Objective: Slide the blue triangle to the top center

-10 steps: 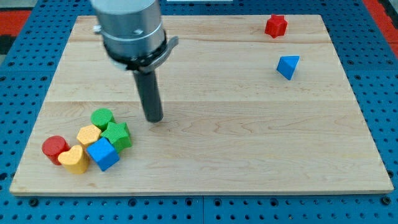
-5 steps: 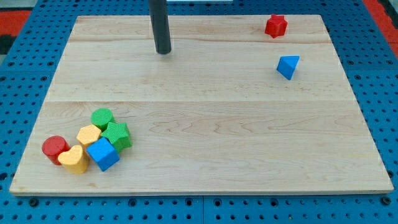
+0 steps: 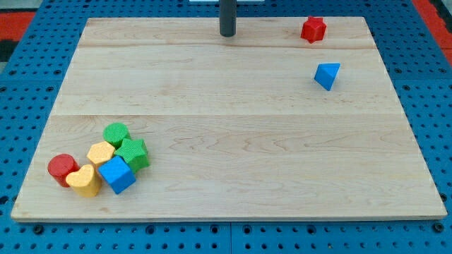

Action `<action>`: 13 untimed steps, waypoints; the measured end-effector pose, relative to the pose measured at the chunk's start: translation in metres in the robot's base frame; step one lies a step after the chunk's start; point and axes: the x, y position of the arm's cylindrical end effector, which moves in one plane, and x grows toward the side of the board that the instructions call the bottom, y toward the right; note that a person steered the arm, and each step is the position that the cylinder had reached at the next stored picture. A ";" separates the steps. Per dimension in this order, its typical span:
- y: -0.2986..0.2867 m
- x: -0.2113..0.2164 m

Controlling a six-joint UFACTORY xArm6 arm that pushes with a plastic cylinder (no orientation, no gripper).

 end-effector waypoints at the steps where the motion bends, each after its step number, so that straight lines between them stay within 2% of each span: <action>1: -0.001 0.054; 2: 0.017 0.132; 4: 0.189 0.212; 5: 0.232 0.188; 9: 0.237 0.123; 13: 0.149 0.116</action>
